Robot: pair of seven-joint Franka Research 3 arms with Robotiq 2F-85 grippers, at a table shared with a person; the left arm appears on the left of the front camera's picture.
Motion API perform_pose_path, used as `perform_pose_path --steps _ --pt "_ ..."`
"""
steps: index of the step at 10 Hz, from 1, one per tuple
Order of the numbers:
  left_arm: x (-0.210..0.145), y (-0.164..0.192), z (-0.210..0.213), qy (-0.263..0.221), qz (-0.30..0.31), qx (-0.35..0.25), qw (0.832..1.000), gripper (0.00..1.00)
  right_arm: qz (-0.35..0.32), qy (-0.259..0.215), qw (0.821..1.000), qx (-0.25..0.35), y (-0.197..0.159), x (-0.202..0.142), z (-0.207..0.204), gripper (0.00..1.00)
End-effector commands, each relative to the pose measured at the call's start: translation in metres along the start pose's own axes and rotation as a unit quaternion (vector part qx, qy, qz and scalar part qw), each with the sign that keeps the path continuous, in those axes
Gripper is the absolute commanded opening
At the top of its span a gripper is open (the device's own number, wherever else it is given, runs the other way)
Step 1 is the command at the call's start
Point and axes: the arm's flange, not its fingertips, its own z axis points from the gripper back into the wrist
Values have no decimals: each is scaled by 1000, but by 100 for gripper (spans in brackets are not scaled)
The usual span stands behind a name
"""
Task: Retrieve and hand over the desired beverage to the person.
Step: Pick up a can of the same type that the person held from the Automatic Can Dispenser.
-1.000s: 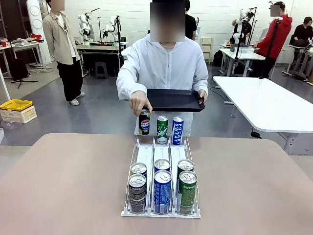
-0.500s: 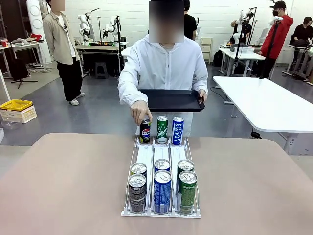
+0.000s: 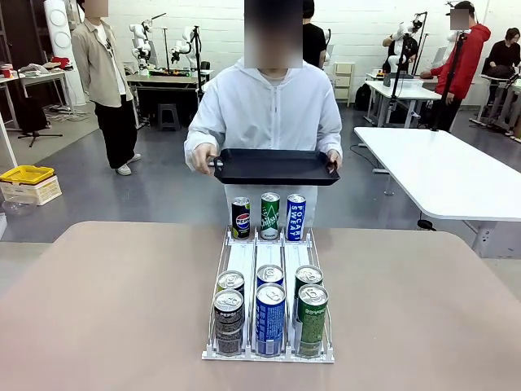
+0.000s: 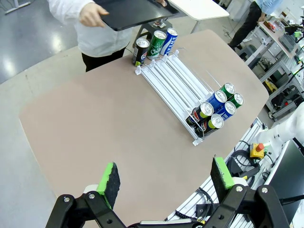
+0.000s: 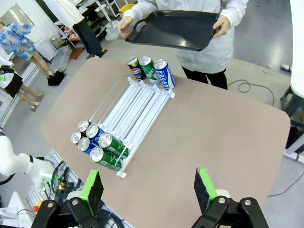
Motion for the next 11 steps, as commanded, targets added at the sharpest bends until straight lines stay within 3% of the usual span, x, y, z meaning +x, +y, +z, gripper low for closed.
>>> perform_pose_path --steps 1,3,5,7,10,11 --pt "21 -25 -23 47 -16 15 999 100 3 -4 1000 12 -1 1 -1 100" --pt "57 -75 -97 188 -55 34 980 100 3 -4 1000 12 -1 1 -1 100" --pt "76 -128 -196 269 -35 86 959 100 3 -4 1000 12 -1 1 -1 100" --pt "63 -172 -262 289 45 174 940 100 3 -4 1000 12 -1 1 -1 100" --pt "34 -219 -299 297 121 229 919 100 3 -4 1000 12 -1 1 -1 100" --pt "24 -228 -304 310 125 222 916 100 3 -4 1000 12 -1 1 -1 100"
